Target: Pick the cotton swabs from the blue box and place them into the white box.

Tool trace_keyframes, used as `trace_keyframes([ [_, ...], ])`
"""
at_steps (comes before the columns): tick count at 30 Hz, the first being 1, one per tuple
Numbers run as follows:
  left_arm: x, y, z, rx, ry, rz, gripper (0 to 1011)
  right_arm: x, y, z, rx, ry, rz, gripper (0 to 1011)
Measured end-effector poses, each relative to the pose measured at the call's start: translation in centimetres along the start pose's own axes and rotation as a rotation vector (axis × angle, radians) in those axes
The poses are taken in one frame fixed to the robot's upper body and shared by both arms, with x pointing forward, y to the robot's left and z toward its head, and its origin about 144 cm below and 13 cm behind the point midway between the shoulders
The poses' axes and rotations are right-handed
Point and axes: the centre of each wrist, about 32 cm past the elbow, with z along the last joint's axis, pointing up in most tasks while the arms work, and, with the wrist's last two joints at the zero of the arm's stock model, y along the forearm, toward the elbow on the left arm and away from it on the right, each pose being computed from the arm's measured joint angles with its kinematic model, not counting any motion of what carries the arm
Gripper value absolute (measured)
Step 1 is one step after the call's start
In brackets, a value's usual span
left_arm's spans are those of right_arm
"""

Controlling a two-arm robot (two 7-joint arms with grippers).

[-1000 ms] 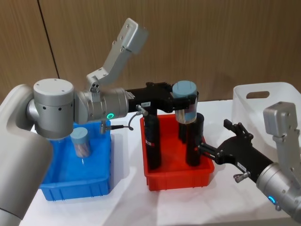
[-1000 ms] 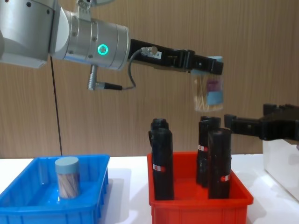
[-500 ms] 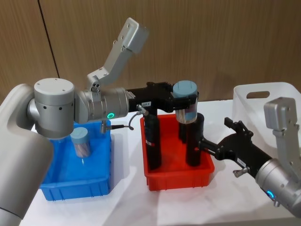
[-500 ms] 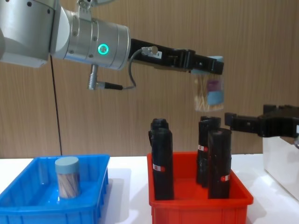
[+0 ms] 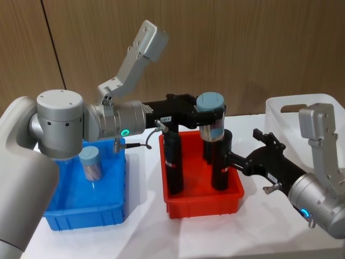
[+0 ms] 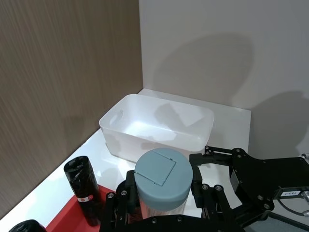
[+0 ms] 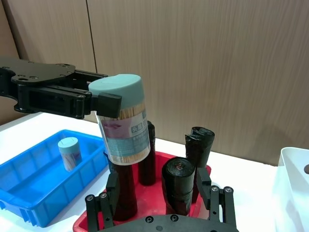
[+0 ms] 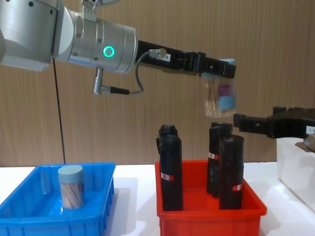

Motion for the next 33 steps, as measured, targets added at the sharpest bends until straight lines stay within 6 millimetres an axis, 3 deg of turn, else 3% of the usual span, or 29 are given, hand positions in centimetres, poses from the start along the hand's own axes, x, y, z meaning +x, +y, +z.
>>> trace_keyframes([
  [33,0.0,0.0,0.0,0.0,0.0,0.0,663,0.5,2.6,0.8,0.026,0.028,0.109,1001],
])
